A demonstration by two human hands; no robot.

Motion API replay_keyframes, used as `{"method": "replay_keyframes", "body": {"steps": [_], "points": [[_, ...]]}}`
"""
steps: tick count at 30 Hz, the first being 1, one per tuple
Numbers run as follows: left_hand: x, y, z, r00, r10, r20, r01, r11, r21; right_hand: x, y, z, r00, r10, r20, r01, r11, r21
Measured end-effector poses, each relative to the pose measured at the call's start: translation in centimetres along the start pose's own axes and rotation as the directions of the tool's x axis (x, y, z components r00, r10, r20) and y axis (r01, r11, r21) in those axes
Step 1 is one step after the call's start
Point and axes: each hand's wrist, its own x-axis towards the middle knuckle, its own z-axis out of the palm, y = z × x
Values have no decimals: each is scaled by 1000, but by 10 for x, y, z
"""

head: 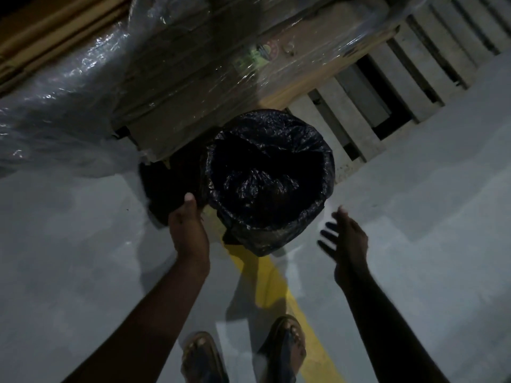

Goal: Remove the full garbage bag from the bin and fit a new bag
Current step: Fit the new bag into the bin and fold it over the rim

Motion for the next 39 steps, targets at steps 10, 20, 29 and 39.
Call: {"method": "replay_keyframes", "body": {"steps": [10,20,29,39], "points": [[-51,-25,2,917,-249,310,336,903,-269,-41,34,31,881,184,435,-286,941,182],[-36,-21,4,921,-285,267,361,882,-303,-28,39,62,843,330,426,-539,506,674],[-29,-14,13,851,-365,378,508,755,-415,-35,46,67,870,226,438,-491,321,810],[-32,-17,25,877,-238,418,396,851,-346,-24,59,68,853,151,499,-506,469,723]]}}
